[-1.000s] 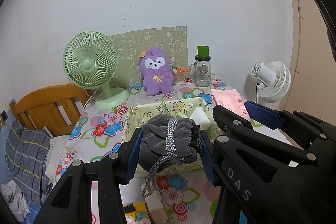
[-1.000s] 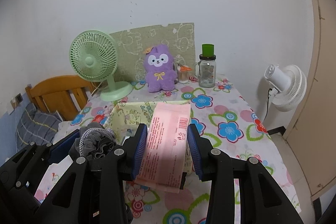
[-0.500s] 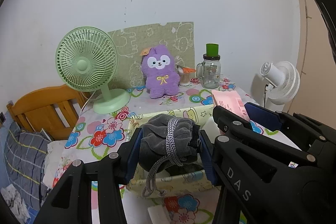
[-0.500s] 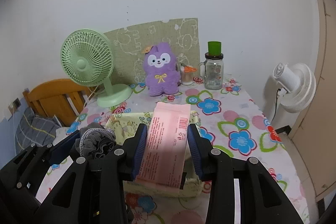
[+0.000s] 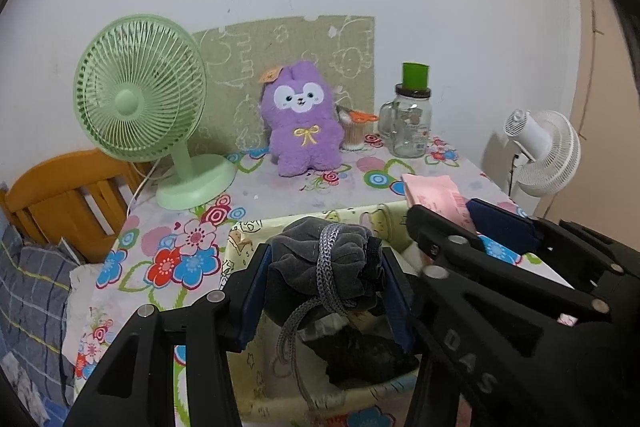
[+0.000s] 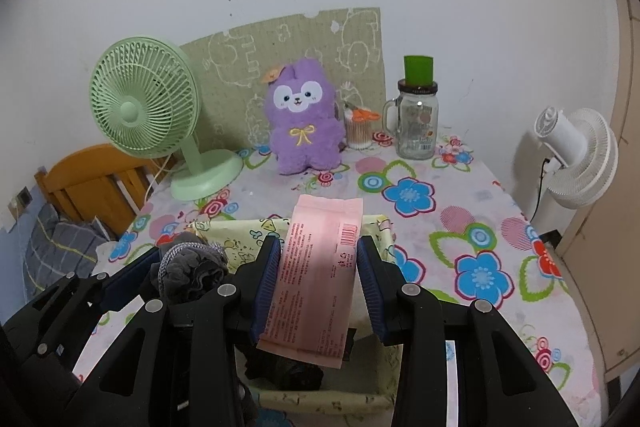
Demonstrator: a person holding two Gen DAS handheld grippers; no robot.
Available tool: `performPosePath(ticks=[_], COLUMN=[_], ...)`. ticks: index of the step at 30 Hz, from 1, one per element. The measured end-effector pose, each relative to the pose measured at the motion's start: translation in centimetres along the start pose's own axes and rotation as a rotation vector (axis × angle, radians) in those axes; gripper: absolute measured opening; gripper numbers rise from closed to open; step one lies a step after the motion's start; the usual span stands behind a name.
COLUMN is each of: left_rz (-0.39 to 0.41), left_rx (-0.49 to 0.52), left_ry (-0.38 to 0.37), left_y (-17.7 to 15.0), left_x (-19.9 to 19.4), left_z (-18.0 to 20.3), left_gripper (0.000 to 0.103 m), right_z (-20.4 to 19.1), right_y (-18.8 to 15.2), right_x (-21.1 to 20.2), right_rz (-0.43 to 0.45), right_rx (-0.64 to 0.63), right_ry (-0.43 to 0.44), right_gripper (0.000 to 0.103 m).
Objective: Organize soft objects
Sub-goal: 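Lower both items into the box and open both tools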
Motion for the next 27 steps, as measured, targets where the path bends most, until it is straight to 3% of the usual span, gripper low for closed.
performPosePath(ticks=[6,8,13,22,24,25,27], left_rz=[-0.026,-0.034,-0.057,-0.065,-0.071,-0.069,-0.06], left_rx=[-0.033,-0.04,-0.044,-0.038,-0.036,-0.036,-0.035], left_ry=[0.021,0.016,0.026,0.064,0.048,0.046,0.053], left_y=[-0.2,-0.5,-0.9,-1.9,-2.2,-2.4,-2.5], left_x=[2.6,3.0,3.4,2.4,2.1,1.8,1.4], left_z=[-1.0,-1.2,-1.6,-2.2,-2.1,-2.2,-2.2], left_gripper=[0.057,0.075,0.088,0.09,0.093,0.095,0.095], right_z=[-0.3,-0.4,-0.8,-2.0,-2.5,-2.6,-2.8], right_y=[-0.2,-0.3,-0.6,-1.4,-1.6,-1.7,-1.8], right_x=[1.9,2.4,3.1,3.5,3.4,3.3,2.8], right_rz=[-0.028,-0.036,-0.049,-0.057,-0.065,-0.066,-0.051], right_rx=[-0.028,-0.037,-0.061,-0.069,-0.093,-0.095,-0.093], right_ry=[0.006,0.005,0.016,0.066,0.081,0.086,0.09], right_gripper=[0.043,0.043,0.043,0.045,0.055,0.065,0.071])
Point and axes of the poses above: each gripper's, at about its wrist camera, not at the fingertips, and x roughly the way its jaws point, z to its right, y to its top, the point moved 8 cm from there along x, roughly the way its jaws point, and after that the axes turned 2 degrees about -z, right-handed, at the moved point
